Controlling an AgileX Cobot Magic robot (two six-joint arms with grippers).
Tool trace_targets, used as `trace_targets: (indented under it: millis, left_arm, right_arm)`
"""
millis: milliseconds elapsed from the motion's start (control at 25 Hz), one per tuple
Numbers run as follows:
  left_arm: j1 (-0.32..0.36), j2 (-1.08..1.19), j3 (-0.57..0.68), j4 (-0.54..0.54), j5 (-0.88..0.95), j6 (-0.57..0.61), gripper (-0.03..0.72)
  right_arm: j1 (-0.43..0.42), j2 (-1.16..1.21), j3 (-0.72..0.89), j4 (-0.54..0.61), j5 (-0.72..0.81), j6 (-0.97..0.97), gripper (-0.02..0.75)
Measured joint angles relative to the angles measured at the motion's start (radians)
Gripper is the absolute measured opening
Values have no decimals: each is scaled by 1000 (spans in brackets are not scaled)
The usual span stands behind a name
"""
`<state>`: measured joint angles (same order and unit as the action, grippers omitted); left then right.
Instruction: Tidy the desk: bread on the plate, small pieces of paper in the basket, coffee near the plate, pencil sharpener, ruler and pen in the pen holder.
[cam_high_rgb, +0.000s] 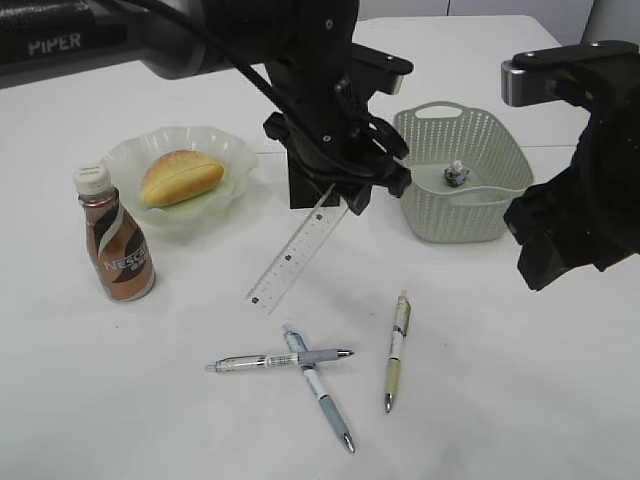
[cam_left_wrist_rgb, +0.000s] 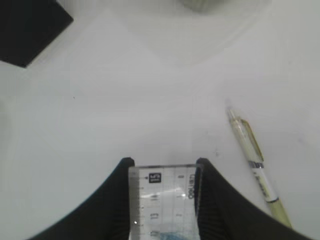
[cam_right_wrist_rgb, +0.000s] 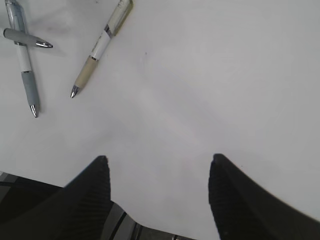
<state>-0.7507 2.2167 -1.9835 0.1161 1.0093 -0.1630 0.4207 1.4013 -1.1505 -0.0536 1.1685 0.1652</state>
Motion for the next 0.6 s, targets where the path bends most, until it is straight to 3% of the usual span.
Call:
trace_targets:
  millis: [600]
  left_arm:
    - [0,0,-34,164,-276,-2,261]
  right_arm:
    - [0,0,0,2,2,0,485]
